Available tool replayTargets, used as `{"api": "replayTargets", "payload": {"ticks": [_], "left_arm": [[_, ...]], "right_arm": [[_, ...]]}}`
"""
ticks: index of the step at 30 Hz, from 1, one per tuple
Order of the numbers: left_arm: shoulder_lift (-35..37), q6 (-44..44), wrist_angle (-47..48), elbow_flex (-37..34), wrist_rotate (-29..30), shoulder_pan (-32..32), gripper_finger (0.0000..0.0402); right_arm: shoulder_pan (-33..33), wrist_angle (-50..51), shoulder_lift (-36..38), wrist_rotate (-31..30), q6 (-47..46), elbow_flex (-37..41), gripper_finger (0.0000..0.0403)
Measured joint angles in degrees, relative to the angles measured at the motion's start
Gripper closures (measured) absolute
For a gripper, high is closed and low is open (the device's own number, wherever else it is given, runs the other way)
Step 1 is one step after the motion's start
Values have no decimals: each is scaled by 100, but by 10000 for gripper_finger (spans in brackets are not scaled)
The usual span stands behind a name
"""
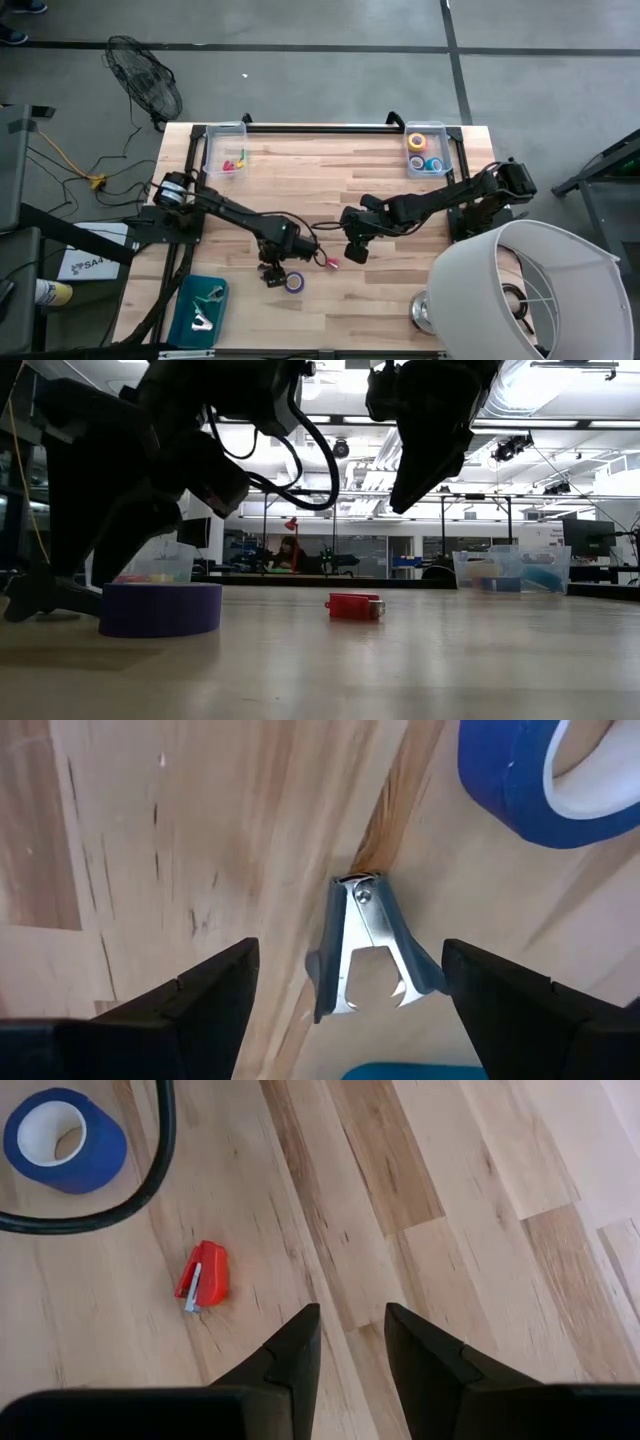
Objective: Pick and place Stapler, Stapler remover, tape
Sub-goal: Put the gray staple remover into the blue bin
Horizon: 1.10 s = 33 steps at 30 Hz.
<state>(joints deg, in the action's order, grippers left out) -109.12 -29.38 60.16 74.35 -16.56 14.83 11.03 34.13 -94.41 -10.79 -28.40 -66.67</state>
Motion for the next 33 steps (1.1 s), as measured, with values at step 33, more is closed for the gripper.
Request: {"api": "replayTargets", "payload": {"ticks": [33], "left_arm": [[-420, 26, -55, 13, -213, 249, 95]], "right_arm": [[0, -4, 0, 85, 20, 2, 297]]}}
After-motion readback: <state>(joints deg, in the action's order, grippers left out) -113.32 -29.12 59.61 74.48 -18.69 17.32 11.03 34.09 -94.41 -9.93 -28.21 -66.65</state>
